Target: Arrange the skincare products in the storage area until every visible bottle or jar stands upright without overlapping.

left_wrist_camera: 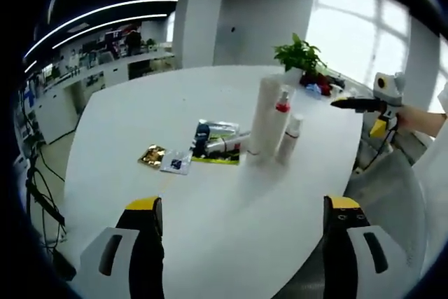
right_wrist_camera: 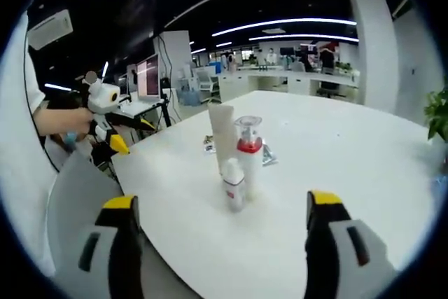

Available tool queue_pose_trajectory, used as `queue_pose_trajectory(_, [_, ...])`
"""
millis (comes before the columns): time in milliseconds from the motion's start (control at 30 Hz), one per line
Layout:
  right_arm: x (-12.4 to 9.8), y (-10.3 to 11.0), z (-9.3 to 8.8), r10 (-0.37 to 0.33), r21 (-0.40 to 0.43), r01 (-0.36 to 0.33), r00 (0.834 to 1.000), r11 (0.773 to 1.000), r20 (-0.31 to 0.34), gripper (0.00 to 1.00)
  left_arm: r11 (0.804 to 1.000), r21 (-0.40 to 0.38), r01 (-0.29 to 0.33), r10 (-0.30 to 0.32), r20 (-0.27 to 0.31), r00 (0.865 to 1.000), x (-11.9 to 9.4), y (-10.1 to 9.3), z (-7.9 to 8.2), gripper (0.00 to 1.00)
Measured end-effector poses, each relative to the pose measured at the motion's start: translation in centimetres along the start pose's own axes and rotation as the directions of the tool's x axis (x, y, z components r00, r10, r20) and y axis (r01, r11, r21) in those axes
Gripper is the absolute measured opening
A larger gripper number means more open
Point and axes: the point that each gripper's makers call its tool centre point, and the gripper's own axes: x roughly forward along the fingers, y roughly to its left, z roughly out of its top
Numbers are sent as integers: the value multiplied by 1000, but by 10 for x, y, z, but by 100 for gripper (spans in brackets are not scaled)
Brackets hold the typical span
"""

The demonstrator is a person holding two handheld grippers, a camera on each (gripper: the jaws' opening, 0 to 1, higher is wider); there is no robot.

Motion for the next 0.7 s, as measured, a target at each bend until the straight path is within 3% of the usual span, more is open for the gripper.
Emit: queue_pose_trajectory(700, [4, -3, -6, -12, 18, 12, 1000, 1000, -9, 100, 995, 81, 60, -56, -50, 997, 35, 14, 17, 88])
